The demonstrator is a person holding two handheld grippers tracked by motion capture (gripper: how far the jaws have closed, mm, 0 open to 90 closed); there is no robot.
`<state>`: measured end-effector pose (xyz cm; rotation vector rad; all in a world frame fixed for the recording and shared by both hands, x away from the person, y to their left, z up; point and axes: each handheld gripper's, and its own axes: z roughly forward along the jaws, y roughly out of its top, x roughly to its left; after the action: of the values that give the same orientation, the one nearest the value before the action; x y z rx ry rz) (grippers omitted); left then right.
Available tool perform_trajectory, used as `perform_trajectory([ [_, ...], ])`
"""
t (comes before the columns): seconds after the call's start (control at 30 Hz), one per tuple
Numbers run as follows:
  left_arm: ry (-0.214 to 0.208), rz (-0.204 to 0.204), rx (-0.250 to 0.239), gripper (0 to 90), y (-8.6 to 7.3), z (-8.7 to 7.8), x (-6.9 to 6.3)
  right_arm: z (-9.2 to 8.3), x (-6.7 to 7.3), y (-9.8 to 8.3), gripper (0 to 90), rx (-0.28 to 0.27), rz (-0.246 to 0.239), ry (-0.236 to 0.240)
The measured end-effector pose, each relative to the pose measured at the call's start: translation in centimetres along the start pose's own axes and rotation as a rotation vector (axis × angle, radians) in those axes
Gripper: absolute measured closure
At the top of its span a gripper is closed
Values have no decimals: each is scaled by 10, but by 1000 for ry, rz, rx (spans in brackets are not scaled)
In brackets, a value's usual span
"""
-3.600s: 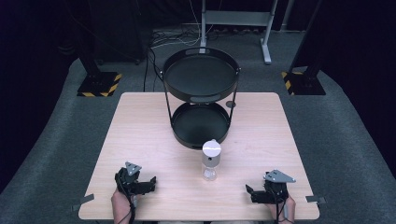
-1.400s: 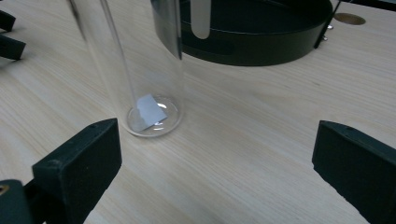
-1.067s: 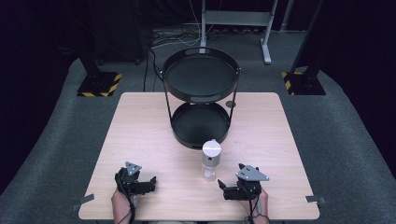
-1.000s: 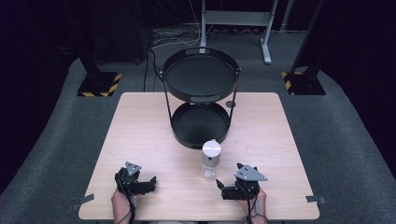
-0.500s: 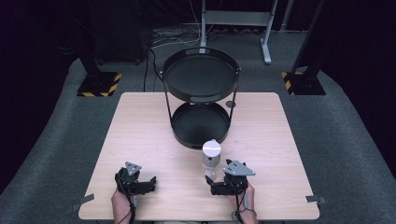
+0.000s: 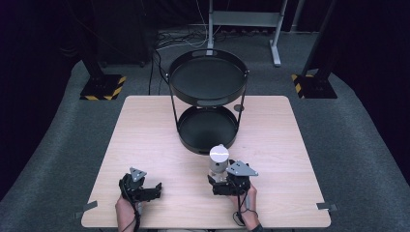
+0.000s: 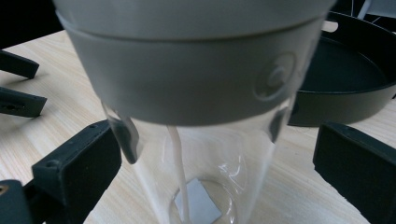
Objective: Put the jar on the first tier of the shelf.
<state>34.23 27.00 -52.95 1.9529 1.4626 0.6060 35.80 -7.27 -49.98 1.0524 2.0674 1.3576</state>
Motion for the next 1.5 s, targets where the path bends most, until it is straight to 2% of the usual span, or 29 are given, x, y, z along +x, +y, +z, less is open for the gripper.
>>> perform_trajectory([
  [0.4,1,-1,0,2,0,0,0,7,3,2,0,-38,8,1],
  [0.7,1,-1,0,1,0,0,0,10,4,2,0,-44,10,6],
  [0.77,1,-1,0,2,0,0,0,11,3,2,39,-42,11,17],
  [0.93,1,-1,0,2,0,0,0,10,4,2,204,-44,0,35],
  [1.07,1,-1,0,2,0,0,0,8,2,2,283,-50,10,46],
  [1.3,1,-1,0,2,0,0,0,7,2,3,294,-47,-7,43],
  [1.5,0,-1,0,2,0,0,0,4,-1,3,299,-61,3,48],
])
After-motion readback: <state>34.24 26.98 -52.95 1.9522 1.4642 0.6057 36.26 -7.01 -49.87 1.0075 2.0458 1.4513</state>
